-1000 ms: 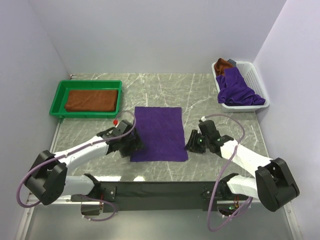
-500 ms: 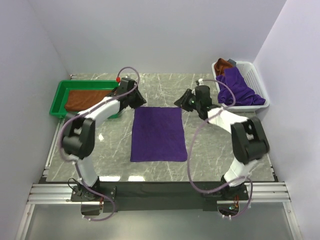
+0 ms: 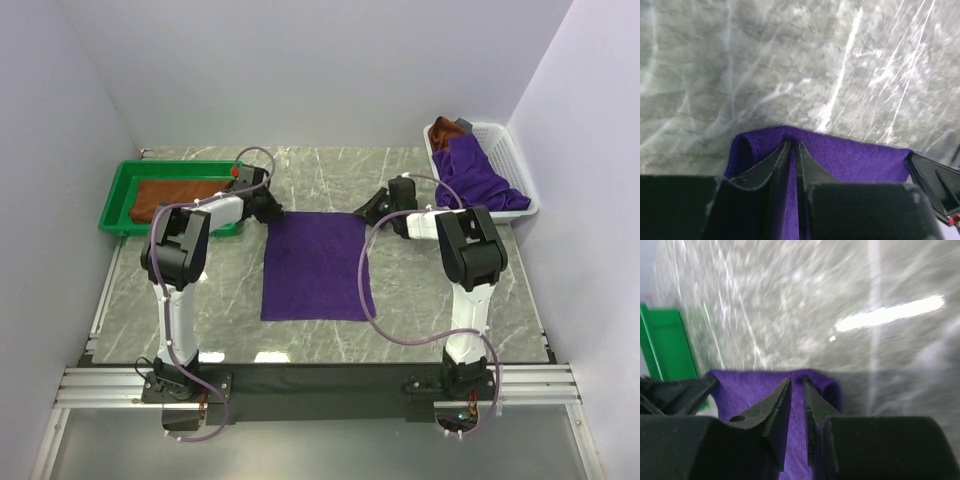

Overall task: Fold and stack the towels
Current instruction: Fold the towel

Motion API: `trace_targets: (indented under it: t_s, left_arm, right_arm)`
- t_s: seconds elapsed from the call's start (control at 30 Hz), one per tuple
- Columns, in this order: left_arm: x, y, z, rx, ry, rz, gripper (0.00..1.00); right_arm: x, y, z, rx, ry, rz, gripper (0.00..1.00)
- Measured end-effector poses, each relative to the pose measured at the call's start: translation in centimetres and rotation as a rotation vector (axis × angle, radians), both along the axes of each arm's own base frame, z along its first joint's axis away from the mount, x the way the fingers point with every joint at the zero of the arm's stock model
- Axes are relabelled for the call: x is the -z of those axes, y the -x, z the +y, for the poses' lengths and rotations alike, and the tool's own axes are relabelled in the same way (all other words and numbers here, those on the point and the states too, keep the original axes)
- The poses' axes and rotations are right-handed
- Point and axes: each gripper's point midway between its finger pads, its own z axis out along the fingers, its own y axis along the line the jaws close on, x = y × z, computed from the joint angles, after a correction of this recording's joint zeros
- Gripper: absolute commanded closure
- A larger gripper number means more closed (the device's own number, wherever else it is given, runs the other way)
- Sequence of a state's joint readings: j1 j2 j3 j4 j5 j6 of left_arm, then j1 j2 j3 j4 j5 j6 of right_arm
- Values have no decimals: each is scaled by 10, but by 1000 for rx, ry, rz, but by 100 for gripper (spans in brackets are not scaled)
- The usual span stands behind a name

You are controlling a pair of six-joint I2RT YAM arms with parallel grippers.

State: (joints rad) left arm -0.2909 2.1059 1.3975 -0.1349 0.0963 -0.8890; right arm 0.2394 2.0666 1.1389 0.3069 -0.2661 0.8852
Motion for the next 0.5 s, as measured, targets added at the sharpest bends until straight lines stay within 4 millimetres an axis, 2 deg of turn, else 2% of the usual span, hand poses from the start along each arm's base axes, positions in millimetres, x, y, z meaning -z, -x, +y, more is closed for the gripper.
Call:
trace_targets:
  t_s: [0.2, 0.3, 0.43, 0.5]
  left_arm:
    - [0, -3, 5, -35, 61, -20, 78]
    - [-2, -4, 5, -34, 64, -24, 71]
    - [-11, -7, 3, -13, 53, -17, 51]
    - [-17, -8, 2, 0, 37, -12, 44]
  right_arm:
    - [1, -7, -19, 80, -8, 32, 76]
    - [-1, -10, -22, 83, 10, 40, 76]
    - [-11, -16, -24, 45, 52, 35, 75]
    - [-23, -20, -21, 5, 61, 19, 74]
